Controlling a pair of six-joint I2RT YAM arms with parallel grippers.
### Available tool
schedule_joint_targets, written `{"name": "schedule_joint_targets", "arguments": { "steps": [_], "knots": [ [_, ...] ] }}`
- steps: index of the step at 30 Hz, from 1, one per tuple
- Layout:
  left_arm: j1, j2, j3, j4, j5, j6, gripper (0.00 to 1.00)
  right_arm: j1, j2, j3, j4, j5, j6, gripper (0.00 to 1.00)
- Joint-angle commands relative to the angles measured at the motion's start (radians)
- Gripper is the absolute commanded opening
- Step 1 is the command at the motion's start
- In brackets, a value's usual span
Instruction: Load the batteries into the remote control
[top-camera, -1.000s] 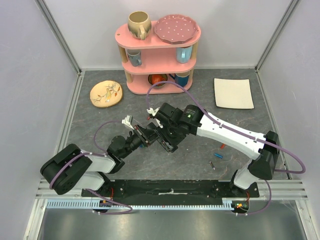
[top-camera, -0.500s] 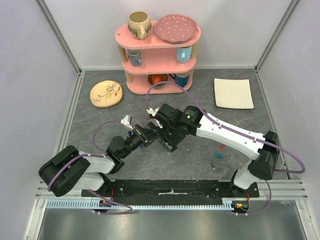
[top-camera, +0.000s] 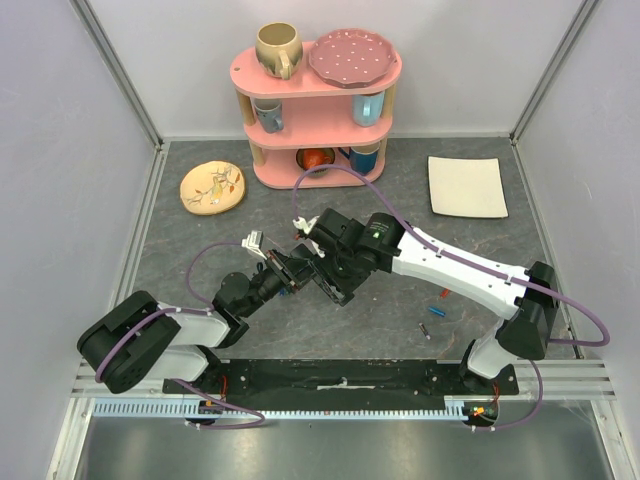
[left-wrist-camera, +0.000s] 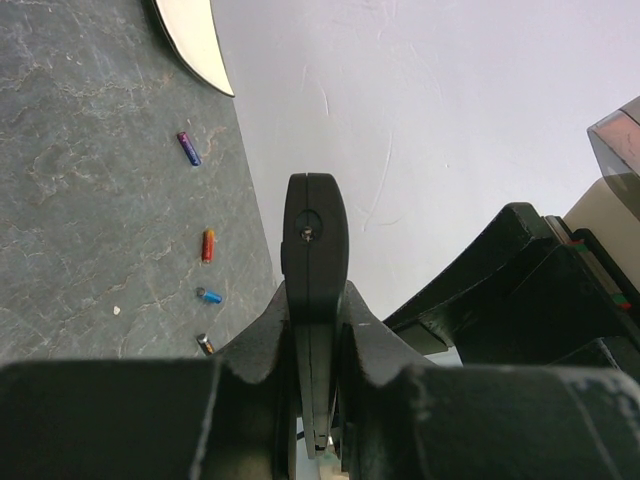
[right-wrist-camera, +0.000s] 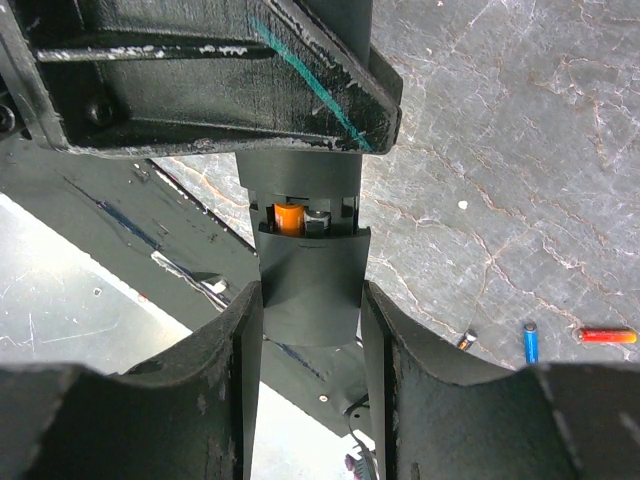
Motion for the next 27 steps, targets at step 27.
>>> {"name": "schedule_joint_targets", "arguments": {
  "steps": [27],
  "knots": [
    [-0.006, 0.009, 0.038, 0.06, 0.041, -0.035, 0.02, 0.015, -0.037, -0.038, 0.045, -0.003, 0.005, 0.0]
  ]
}}
